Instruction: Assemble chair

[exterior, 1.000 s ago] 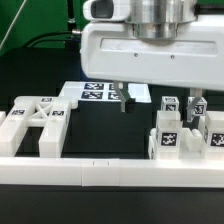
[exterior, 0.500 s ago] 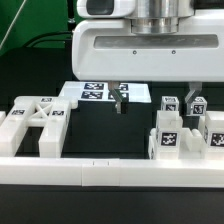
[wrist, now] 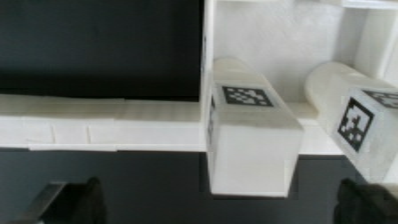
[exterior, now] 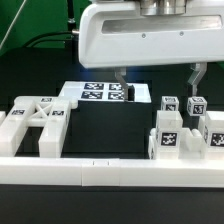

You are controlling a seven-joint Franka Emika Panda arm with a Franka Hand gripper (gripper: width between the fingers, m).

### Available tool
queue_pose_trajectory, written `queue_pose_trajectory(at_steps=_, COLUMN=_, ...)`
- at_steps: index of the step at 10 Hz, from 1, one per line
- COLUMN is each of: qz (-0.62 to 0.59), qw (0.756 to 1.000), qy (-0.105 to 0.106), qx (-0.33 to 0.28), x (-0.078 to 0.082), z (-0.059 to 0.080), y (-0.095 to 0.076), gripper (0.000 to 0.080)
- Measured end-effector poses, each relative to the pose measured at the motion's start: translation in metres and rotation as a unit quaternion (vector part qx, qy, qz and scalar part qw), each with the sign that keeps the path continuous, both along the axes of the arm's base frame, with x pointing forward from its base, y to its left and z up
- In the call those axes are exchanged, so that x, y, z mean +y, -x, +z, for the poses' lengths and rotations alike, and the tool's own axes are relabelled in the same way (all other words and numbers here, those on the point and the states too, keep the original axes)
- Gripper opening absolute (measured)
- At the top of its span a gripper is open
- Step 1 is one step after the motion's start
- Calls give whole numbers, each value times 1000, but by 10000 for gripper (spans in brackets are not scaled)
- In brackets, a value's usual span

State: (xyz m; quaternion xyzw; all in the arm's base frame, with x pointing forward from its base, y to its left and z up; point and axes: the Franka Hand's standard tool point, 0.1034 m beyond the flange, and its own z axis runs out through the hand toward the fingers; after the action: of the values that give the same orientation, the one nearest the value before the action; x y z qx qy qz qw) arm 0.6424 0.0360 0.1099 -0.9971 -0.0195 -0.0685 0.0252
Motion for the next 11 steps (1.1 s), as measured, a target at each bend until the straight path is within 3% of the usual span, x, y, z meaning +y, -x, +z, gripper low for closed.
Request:
queue_pose_trajectory(at_steps=3, qz=11, qw=1000, qy=4, qx=-9, x=1, z=-6, y=3, gripper=649)
queue_pose_trajectory(at_steps=6, qz=19, qw=999, qy=16, qx=-27, x=9, z=-40, y=27, gripper=649)
queue_pose_trajectory(at_steps=8, qz=21, qw=998, qy=31, qx=-50, x=3, z=-61, y=25, gripper=649)
queue_pose_trajectory(at_steps=11, qz=20, qw=998, qy=31, qx=-49, x=3, z=-63, y=26, gripper=649)
